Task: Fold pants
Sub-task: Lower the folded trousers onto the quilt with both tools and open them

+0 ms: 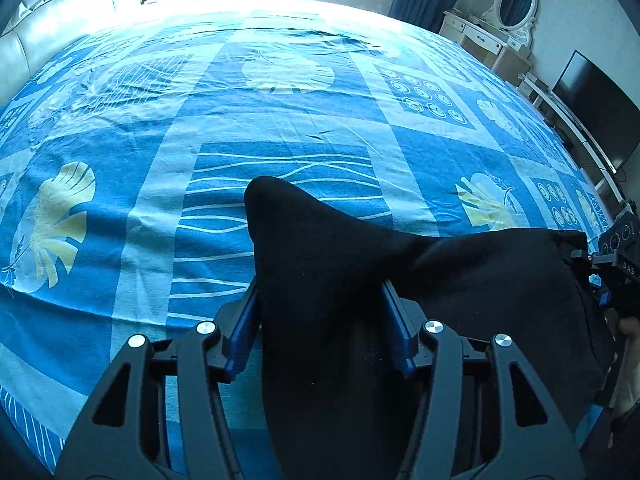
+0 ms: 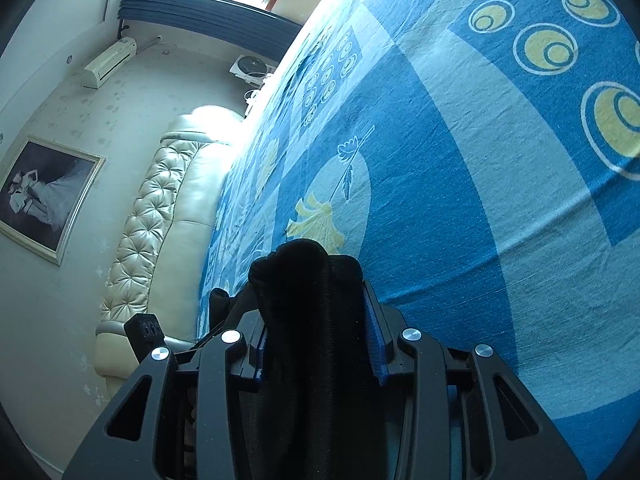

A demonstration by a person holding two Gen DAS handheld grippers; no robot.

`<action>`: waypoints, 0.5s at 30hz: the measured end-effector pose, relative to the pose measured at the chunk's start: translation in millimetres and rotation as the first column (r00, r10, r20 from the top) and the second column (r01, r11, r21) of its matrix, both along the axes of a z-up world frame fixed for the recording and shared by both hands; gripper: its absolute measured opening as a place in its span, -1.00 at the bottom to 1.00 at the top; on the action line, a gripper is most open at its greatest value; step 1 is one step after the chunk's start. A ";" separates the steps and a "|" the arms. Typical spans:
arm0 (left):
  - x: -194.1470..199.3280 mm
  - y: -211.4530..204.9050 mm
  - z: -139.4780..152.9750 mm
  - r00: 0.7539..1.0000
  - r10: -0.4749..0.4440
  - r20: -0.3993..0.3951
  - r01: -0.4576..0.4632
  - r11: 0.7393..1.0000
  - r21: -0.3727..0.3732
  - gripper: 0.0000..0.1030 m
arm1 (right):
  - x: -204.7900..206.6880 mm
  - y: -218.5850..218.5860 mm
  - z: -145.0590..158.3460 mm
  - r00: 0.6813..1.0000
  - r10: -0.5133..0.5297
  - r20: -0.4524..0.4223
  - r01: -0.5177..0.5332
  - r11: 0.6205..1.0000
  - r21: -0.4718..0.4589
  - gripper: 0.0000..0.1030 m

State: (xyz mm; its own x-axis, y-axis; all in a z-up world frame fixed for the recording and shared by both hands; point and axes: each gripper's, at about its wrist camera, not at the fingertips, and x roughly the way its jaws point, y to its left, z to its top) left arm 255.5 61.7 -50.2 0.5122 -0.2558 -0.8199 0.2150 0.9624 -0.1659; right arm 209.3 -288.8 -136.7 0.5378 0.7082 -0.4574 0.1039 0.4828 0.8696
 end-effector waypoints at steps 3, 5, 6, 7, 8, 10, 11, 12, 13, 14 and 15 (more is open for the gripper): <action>-8.9 10.3 7.8 1.000 0.007 -0.018 -0.007 0.999 -0.034 0.45 | -14.5 -7.0 8.8 0.999 -0.047 -0.007 0.048 0.998 0.037 0.11; -21.4 22.5 11.0 0.999 0.016 -0.038 -0.019 0.997 -0.079 0.59 | -28.7 -13.8 15.2 0.998 -0.070 -0.002 0.070 0.996 0.053 0.22; -29.7 29.6 11.3 0.999 0.021 -0.050 -0.026 0.995 -0.100 0.61 | -37.2 -16.0 17.5 0.997 -0.074 0.000 0.073 0.996 0.054 0.26; -38.8 36.0 10.7 0.998 0.025 -0.064 -0.033 0.992 -0.121 0.61 | -45.9 -17.6 19.0 0.997 -0.072 -0.001 0.072 0.996 0.050 0.27; -49.4 42.6 9.3 0.996 0.029 -0.079 -0.040 0.989 -0.143 0.62 | -54.7 -18.4 20.0 0.998 -0.067 -0.004 0.067 0.997 0.044 0.30; -72.4 54.9 5.5 0.994 0.037 -0.107 -0.057 0.978 -0.198 0.65 | -72.2 -19.0 19.1 0.998 -0.056 -0.007 0.057 0.998 0.039 0.32; -83.5 60.6 3.2 0.992 0.041 -0.120 -0.068 0.970 -0.231 0.69 | -80.1 -18.6 17.5 0.999 -0.050 -0.009 0.051 0.998 0.039 0.33; -94.3 65.7 0.2 0.989 0.050 -0.136 -0.085 0.961 -0.263 0.71 | -87.8 -16.5 16.1 0.999 -0.043 -0.011 0.044 0.998 0.039 0.33; -103.5 69.7 -3.3 0.986 0.056 -0.156 -0.100 0.950 -0.296 0.72 | -93.8 -14.4 15.3 0.999 -0.037 -0.010 0.038 0.998 0.040 0.33; -110.8 72.1 -6.9 0.983 0.056 -0.176 -0.113 0.938 -0.329 0.73 | -99.0 -11.8 14.3 0.999 -0.031 -0.007 0.032 0.999 0.044 0.33; -116.8 72.4 -10.2 0.979 0.053 -0.195 -0.122 0.925 -0.361 0.73 | -101.9 -7.8 13.9 1.000 -0.023 -0.007 0.023 0.999 0.048 0.33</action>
